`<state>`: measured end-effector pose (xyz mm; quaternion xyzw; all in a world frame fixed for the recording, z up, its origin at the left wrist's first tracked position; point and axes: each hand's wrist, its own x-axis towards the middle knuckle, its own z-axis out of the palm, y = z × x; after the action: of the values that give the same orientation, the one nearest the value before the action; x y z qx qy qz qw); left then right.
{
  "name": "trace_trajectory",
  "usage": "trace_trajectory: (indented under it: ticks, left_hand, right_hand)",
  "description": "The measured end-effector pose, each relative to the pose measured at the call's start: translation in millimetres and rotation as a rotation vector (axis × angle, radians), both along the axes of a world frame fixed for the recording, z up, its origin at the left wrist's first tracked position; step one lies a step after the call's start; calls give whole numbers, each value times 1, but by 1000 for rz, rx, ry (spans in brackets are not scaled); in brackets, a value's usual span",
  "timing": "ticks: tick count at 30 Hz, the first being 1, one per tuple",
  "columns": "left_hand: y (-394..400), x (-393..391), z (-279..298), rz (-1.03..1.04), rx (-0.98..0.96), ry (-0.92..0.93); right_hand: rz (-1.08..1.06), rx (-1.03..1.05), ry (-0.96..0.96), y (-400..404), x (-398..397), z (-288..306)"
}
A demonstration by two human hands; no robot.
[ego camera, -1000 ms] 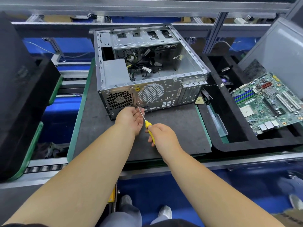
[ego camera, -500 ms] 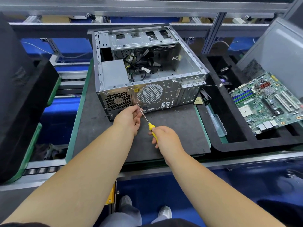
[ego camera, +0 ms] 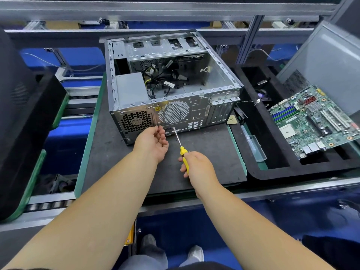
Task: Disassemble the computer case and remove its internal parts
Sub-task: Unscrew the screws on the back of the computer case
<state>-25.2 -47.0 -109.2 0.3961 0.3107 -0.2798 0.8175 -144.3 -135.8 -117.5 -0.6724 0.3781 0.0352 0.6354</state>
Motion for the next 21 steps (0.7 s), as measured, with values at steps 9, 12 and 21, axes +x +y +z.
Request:
trace_trajectory:
  ticks: [9,12,21]
  left_hand:
    - [-5,-2,3,79,-132,41]
    - [-5,-2,4,75,-121,46]
    - [-6,-2,10,22,97,7]
  right_hand:
    - [-12,15,42,3,7,-2]
    - [-11,15,82,4,6,-4]
    - [-10,29,83,3,6,0]
